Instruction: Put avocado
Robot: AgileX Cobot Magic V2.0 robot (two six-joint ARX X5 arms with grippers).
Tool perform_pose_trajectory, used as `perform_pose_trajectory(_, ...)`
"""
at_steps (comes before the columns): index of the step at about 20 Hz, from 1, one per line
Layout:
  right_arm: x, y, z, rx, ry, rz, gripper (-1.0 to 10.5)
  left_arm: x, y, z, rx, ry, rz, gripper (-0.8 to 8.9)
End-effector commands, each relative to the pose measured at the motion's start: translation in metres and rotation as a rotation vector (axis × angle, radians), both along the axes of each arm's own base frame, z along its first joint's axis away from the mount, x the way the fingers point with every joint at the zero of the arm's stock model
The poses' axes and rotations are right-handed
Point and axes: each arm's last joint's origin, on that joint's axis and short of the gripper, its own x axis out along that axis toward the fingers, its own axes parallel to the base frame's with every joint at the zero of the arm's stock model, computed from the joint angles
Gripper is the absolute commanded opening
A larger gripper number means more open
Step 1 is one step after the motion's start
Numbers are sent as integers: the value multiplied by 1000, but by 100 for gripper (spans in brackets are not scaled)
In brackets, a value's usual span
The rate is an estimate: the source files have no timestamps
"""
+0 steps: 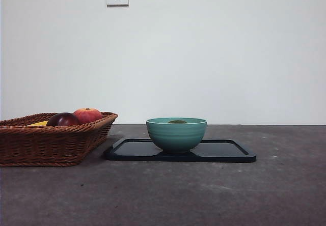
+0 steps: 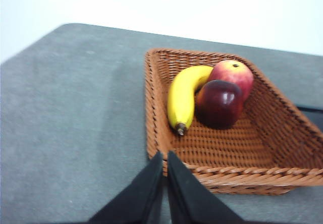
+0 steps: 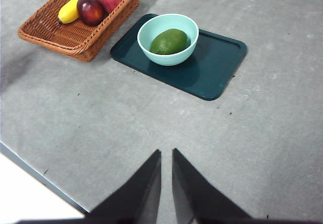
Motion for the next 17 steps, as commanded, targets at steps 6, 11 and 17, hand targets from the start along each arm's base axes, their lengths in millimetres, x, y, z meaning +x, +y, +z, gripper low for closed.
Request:
perform_pose_trajectory(6,0,0,3,10,-14,7,32,1,0,-8,76,22,-4,15)
perform_pose_trajectory(11,0,0,3,10,-14,7,32,1,0,-8,76,22,-4,15)
perform_pose_trajectory(17,-1,0,3,10,-20,8,32,1,0,-8,76,22,-4,15)
